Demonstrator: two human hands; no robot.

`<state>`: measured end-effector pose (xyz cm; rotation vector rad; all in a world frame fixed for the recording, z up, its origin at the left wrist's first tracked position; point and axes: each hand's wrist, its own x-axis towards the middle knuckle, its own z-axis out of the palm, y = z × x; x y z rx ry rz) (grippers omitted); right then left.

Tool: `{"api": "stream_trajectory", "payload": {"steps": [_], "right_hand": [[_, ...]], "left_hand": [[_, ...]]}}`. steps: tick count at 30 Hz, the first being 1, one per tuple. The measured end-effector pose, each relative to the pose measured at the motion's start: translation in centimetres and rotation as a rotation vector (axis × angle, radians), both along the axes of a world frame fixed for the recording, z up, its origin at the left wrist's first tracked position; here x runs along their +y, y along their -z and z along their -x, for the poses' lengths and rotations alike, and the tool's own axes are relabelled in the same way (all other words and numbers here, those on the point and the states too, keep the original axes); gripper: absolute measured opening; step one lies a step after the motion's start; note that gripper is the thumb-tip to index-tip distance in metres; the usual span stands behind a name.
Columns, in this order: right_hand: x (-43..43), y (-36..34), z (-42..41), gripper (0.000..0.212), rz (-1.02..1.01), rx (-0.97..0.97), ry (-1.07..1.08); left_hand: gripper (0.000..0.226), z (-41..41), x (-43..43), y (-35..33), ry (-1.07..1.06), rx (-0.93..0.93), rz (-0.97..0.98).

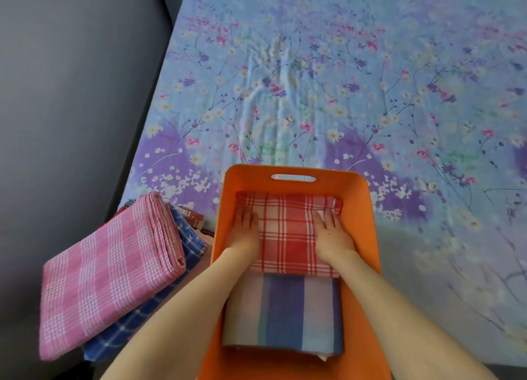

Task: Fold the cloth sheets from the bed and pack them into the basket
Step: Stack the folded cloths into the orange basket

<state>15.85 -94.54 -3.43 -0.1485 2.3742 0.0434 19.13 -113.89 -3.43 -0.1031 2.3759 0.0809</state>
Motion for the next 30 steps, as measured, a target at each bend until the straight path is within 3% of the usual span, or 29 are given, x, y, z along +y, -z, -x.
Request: {"api": "stream_trajectory", "payload": {"steps": [3, 5, 8, 10, 12, 14, 16, 18, 19, 21, 23, 24, 26, 30], "right_hand": [[-0.9, -1.2, 1.3, 0.068, -0.092, -0.088, 0.023], [-2.3, -3.6, 1.0, 0.050, -0.090, 0.110, 0.028], [-5.8, -7.9, -1.6, 0.026, 0.276, 0.490, 0.103], [-9.4, -10.7, -4.3, 0.023, 0.632, 0.585, 0.139], [-13.1, -12.5, -6.7, 0.022, 0.840, 0.483, 0.117], [-17.0, -12.7, -8.5, 0.024, 0.877, 0.266, 0.083], [-20.5, -11.4, -9.1, 0.029, 0.780, 0.167, 0.059], [-23.3, -9.6, -8.9, 0.031, 0.627, 0.082, 0.092], [-24.5, -8.8, -8.7, 0.030, 0.560, 0.033, 0.122], [-25.9, -7.8, -8.4, 0.031, 0.570, -0.078, 0.268], [-26.6, -7.2, -8.2, 0.026, 0.664, -0.091, 0.457], [-26.7, -7.3, -8.2, 0.023, 0.681, -0.074, 0.519], [-27.4, -7.6, -8.4, 0.018, 0.686, -0.020, 0.578], [-28.3, -9.9, -9.4, 0.010, 0.757, 0.063, 0.491]], "left_hand": [[0.062, 0.8, -0.2, -1.6, -0.052, -0.031, -0.104], [0.050, 0.8, -0.3, -4.5, -0.169, 0.076, -0.265], [0.040, -1.4, -2.2, -9.4, -0.362, 0.363, -0.595], [0.031, -4.4, -5.0, -11.7, -0.452, 0.548, -0.712], [0.024, -7.3, -8.9, -12.7, -0.612, 0.695, -0.703], [0.020, -10.6, -14.0, -12.8, -0.836, 0.811, -0.532], [0.024, -14.2, -19.3, -11.5, -1.057, 0.793, -0.215], [0.038, -17.9, -23.7, -9.1, -1.237, 0.583, 0.015], [0.046, -19.8, -25.2, -8.1, -1.356, 0.435, 0.037], [0.058, -22.2, -26.4, -5.9, -1.674, 0.223, -0.192], [0.056, -23.4, -26.4, -4.9, -2.086, 0.157, -0.686], [0.054, -23.7, -26.3, -4.4, -2.185, 0.174, -0.855], [0.054, -23.8, -26.7, -3.9, -2.179, 0.227, -0.965], [0.054, -23.3, -27.7, -4.6, -2.104, 0.431, -0.904]]}}
